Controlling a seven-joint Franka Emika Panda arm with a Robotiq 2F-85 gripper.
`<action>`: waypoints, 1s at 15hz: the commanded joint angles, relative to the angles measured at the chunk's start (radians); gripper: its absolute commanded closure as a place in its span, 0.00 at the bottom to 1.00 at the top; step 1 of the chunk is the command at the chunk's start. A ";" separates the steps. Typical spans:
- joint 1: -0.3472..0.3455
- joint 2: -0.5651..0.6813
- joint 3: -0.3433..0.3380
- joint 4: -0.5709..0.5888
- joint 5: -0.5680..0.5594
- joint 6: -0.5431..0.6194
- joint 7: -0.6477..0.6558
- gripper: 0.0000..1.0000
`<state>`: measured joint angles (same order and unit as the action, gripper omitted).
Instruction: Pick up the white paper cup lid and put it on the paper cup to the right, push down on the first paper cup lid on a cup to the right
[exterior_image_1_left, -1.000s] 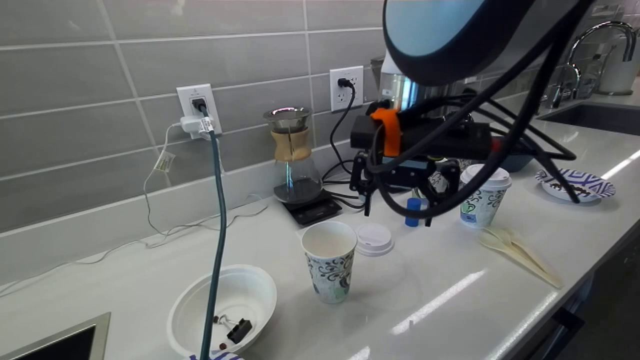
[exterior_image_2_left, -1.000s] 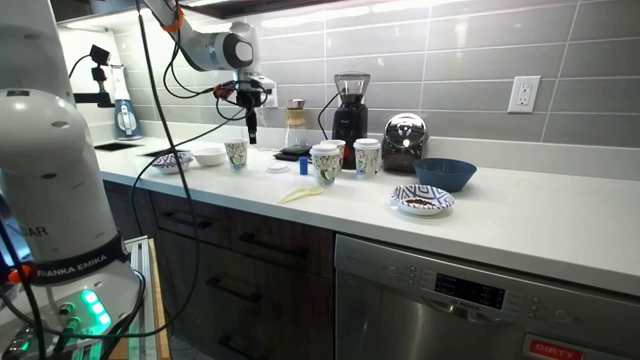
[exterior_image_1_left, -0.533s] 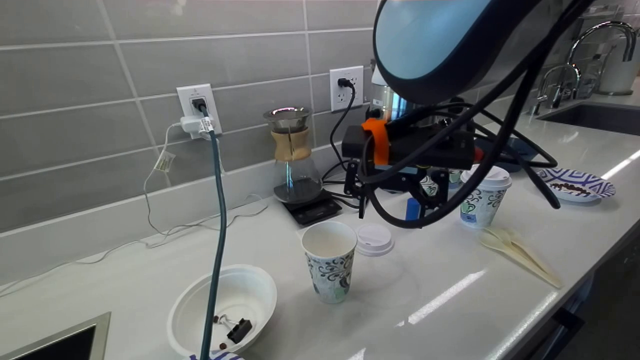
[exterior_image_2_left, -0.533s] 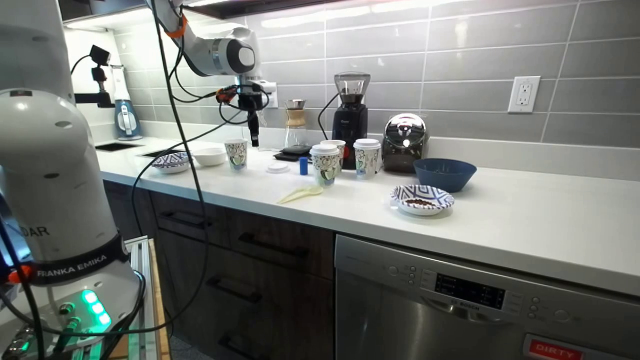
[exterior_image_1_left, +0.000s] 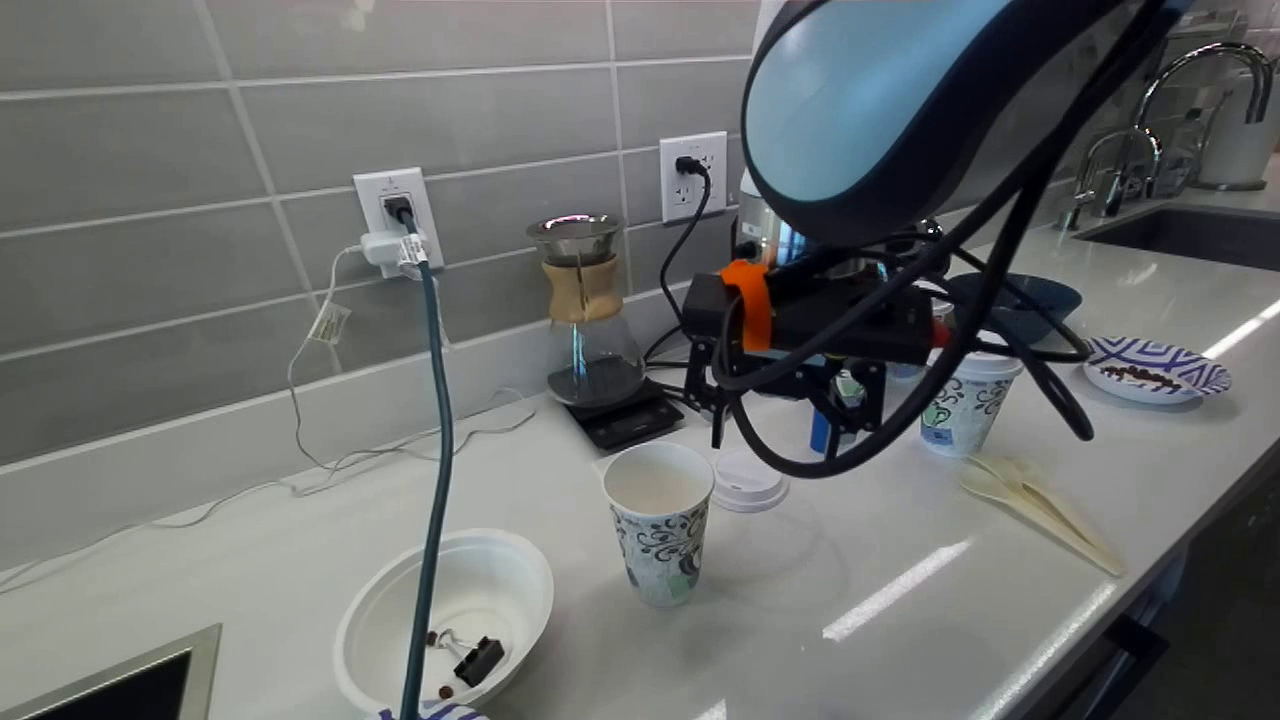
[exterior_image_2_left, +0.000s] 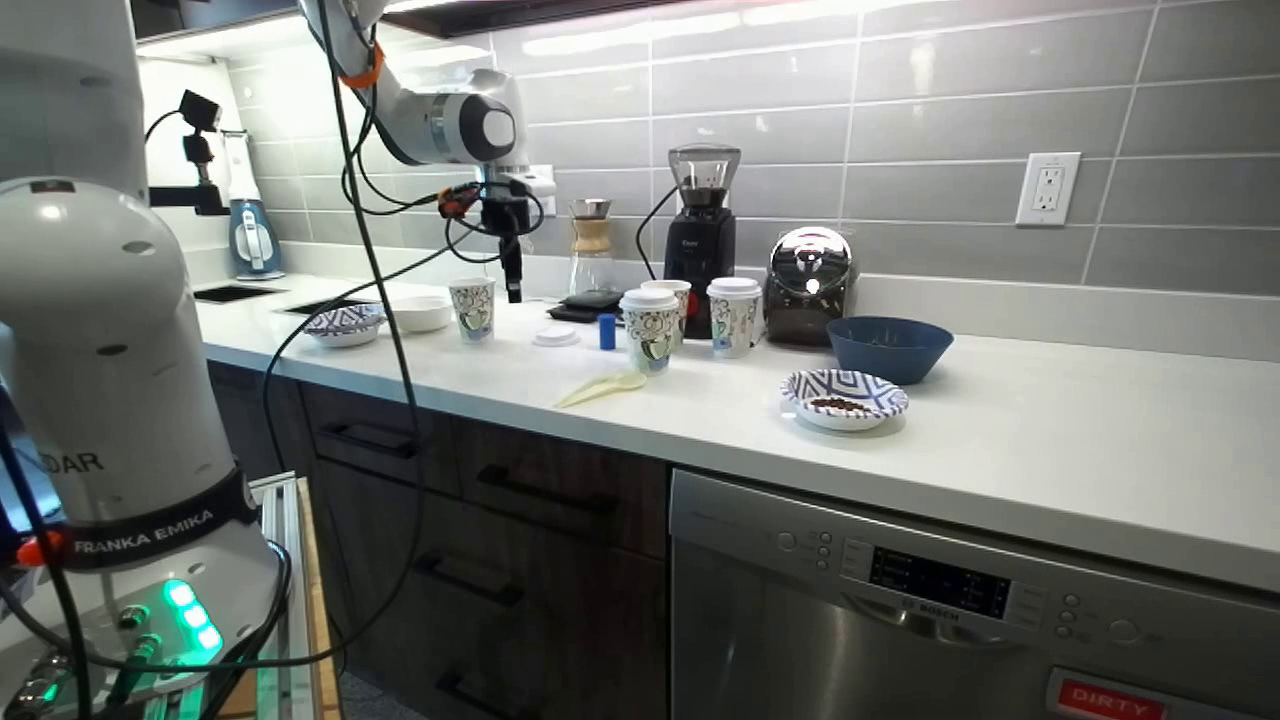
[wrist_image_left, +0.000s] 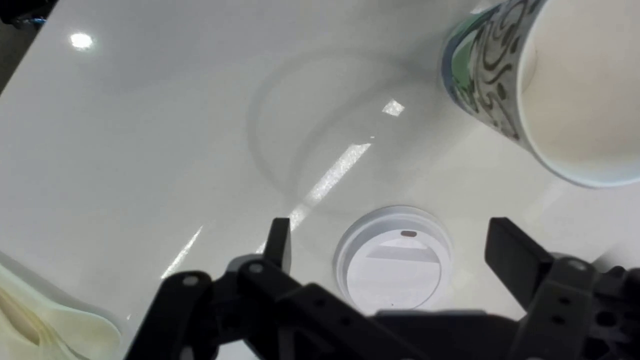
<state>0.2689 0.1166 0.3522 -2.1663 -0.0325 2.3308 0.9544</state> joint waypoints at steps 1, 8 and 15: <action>0.038 0.088 -0.044 0.040 -0.025 0.088 0.008 0.00; 0.103 0.188 -0.118 0.128 -0.076 0.118 0.041 0.00; 0.155 0.258 -0.184 0.196 -0.134 0.110 0.063 0.00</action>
<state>0.3961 0.3318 0.1973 -2.0204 -0.1280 2.4456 0.9814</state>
